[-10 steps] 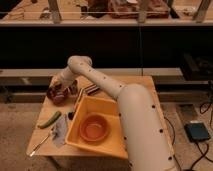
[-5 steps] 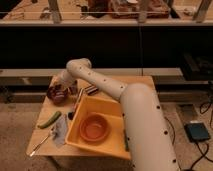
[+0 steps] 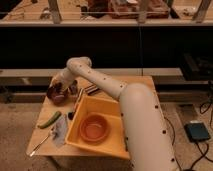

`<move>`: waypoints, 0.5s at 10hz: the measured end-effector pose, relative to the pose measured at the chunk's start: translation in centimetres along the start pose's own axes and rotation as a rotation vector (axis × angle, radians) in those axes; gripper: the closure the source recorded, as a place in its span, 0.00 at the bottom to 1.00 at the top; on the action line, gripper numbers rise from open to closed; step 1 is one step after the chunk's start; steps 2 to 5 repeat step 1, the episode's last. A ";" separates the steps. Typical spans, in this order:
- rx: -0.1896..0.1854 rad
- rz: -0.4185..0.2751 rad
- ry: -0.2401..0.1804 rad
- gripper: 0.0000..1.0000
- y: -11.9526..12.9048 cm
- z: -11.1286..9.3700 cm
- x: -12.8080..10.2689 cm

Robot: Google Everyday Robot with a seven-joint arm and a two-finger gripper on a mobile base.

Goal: Place grapes in purple bowl

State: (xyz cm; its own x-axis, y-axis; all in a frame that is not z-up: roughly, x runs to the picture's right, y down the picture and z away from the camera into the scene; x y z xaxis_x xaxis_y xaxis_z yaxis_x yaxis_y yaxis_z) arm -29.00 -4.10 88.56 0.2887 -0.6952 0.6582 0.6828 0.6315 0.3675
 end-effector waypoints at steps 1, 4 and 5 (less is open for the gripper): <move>0.000 0.001 -0.001 0.20 0.0 0.0 0.0; 0.000 0.001 -0.001 0.20 0.0 0.0 0.0; 0.000 0.001 -0.001 0.20 0.0 0.0 0.0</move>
